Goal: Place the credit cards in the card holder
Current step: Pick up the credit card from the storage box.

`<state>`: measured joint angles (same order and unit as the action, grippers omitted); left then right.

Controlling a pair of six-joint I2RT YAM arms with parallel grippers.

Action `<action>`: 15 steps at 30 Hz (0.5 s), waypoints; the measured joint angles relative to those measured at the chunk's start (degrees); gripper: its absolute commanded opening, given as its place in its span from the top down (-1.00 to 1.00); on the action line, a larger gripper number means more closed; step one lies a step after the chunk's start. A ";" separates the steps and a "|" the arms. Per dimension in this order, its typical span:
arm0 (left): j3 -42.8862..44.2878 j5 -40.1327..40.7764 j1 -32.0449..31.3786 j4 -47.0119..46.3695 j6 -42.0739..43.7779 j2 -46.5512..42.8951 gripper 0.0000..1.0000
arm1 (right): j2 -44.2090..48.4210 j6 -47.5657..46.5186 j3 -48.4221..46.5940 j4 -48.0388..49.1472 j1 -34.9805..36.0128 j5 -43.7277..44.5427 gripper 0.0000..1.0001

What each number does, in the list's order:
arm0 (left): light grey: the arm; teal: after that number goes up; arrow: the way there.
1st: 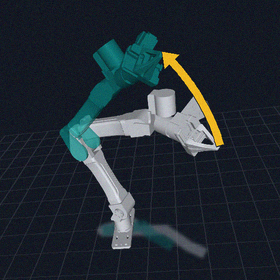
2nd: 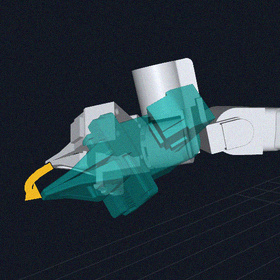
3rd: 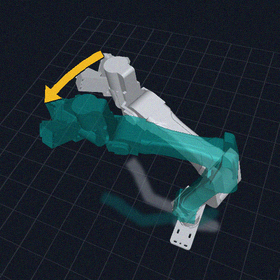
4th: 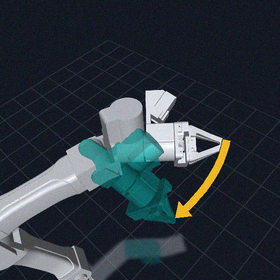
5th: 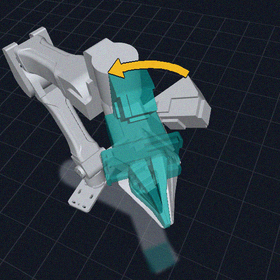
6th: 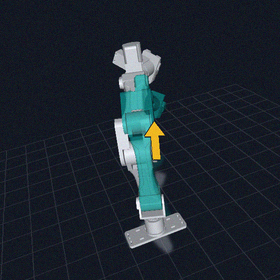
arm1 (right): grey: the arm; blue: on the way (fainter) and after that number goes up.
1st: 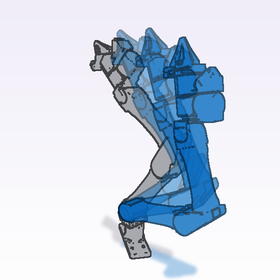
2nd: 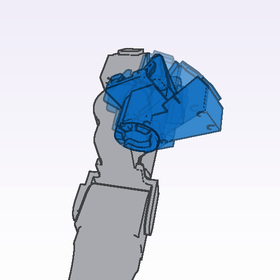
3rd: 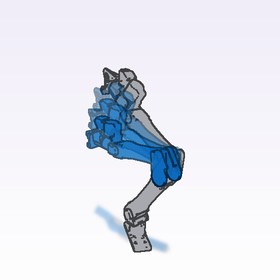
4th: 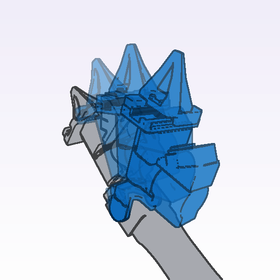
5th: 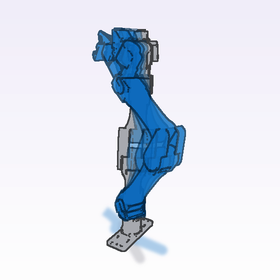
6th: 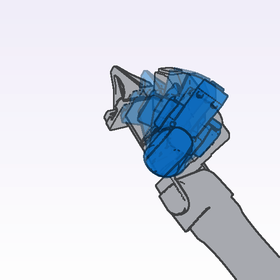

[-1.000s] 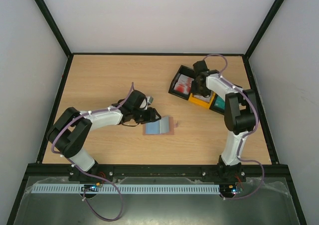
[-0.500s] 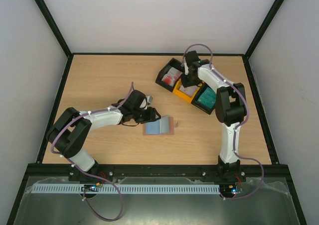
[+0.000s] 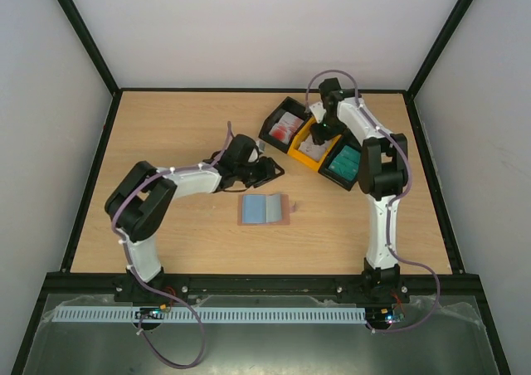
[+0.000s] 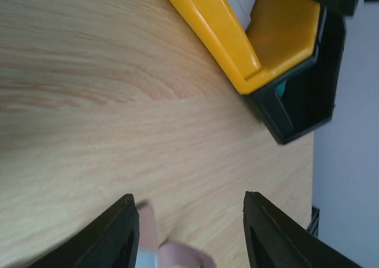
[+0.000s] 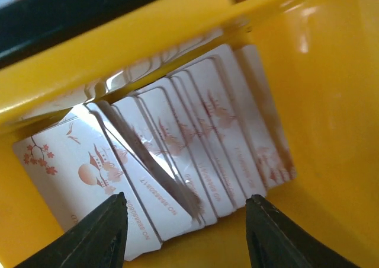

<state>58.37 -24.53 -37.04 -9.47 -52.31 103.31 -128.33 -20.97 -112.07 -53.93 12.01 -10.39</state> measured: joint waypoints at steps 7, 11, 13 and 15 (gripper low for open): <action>3.37 1.31 0.00 -7.04 -9.05 9.25 0.08 | -2.12 -2.82 0.00 -1.22 0.02 -2.93 -0.02; 6.12 2.45 -0.09 -9.33 -12.68 13.42 0.08 | -2.51 -3.02 0.00 -1.29 0.04 -4.31 -0.01; 7.48 2.73 -0.31 -10.21 -13.97 14.88 0.06 | -2.71 -3.02 0.02 -1.25 0.09 -4.90 0.01; 8.46 2.95 -0.39 -11.50 -15.13 15.98 0.04 | -2.82 -2.99 0.20 -1.14 0.20 -5.38 0.11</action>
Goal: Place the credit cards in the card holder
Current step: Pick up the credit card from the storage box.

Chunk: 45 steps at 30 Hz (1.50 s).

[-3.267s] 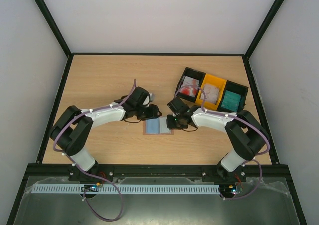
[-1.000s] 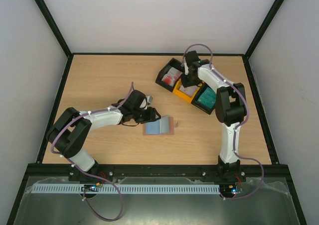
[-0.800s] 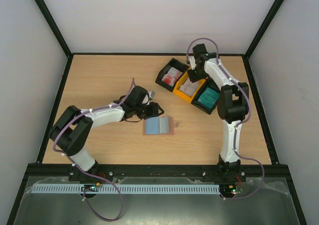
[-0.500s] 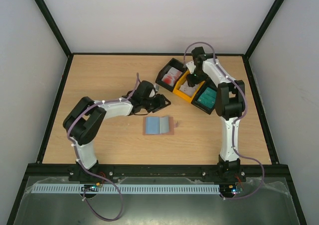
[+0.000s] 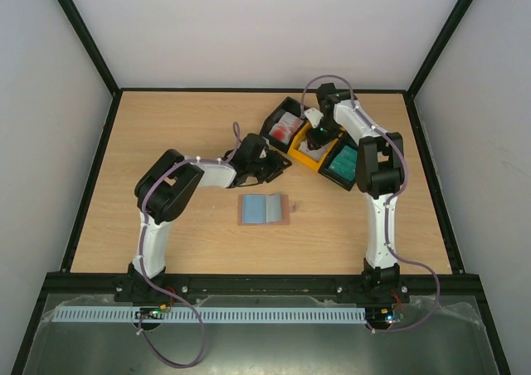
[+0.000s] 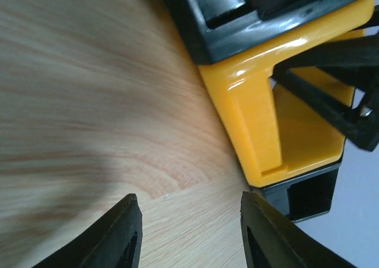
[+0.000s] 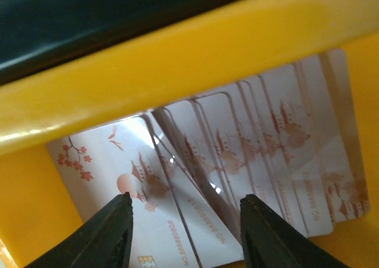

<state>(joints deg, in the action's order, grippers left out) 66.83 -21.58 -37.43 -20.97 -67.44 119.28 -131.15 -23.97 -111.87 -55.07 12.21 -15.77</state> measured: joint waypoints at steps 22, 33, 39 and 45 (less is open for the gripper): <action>8.20 -1.01 -1.20 -4.42 -8.37 7.37 0.13 | 0.07 0.72 3.50 1.86 0.83 -1.68 0.34; 13.18 0.61 -1.31 0.17 -6.71 9.53 0.36 | 0.07 0.31 3.34 0.83 0.48 -4.09 0.49; 14.14 0.63 -1.31 2.23 -5.60 9.92 0.36 | 1.31 -0.63 4.92 1.38 0.20 -4.87 0.54; 14.38 0.63 -1.31 2.84 -4.83 9.92 0.36 | 3.91 -1.14 6.56 1.49 0.11 -5.73 0.56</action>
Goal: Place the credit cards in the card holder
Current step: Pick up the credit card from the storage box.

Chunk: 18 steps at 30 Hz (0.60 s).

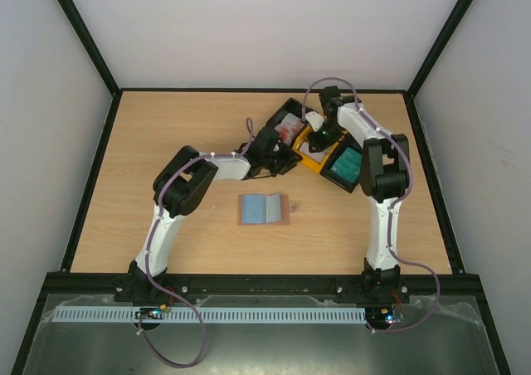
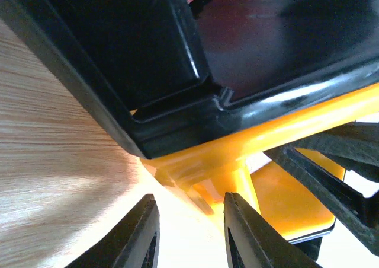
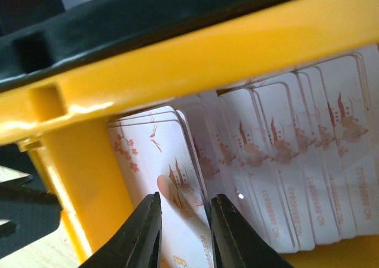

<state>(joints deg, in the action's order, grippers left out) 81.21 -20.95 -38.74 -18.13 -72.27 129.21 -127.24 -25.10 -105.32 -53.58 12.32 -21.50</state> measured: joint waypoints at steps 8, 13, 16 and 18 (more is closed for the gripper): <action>1.05 0.13 0.00 2.01 1.27 0.00 0.36 | 2.47 -0.04 1.81 0.00 0.00 -1.51 0.53; 1.31 0.26 0.00 2.49 1.42 0.00 0.32 | 4.96 -0.42 4.13 -0.52 0.09 -3.74 0.48; 1.31 0.28 0.02 2.69 1.46 0.00 0.32 | 5.77 -0.42 4.72 -0.70 0.11 -5.22 0.47; 1.31 0.31 0.02 2.71 1.55 0.00 0.32 | 5.88 -0.39 4.87 -0.72 0.17 -5.88 0.47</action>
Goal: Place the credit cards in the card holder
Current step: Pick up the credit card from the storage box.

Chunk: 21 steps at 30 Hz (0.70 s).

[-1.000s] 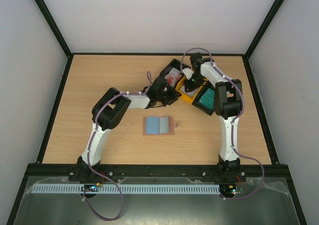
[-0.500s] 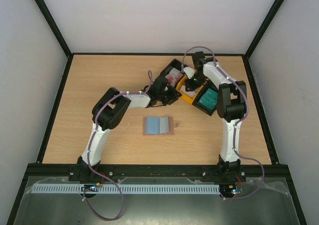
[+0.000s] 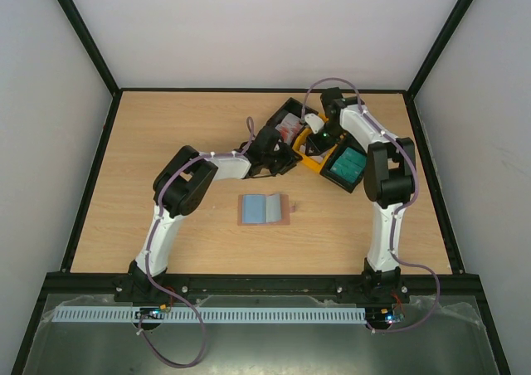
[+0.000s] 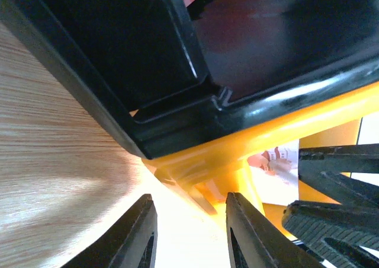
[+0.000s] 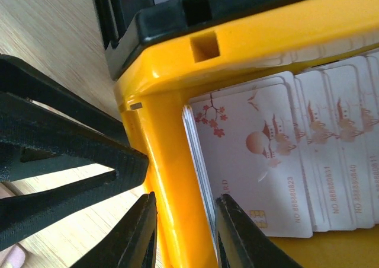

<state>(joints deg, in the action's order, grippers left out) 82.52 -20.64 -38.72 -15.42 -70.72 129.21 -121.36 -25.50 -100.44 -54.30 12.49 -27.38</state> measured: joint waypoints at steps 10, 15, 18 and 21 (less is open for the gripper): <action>0.00 0.04 0.00 0.09 0.31 0.00 0.27 | 0.20 0.24 0.94 0.11 0.55 -2.10 0.40; -0.02 -0.02 0.00 -0.17 0.24 0.11 0.27 | 0.20 1.25 0.92 0.11 0.94 -2.56 0.29; -0.22 0.00 0.00 -0.70 0.17 0.13 0.28 | 0.20 2.01 0.85 0.13 1.05 -2.73 0.25; -0.79 0.15 0.00 -1.57 0.00 0.13 0.29 | -0.02 2.89 0.55 0.13 1.11 -2.95 0.24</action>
<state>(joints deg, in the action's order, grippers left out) 81.73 -20.49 -38.72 -16.99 -70.72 129.34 -121.38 -22.61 -99.90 -54.17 13.61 -30.33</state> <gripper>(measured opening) 0.362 0.375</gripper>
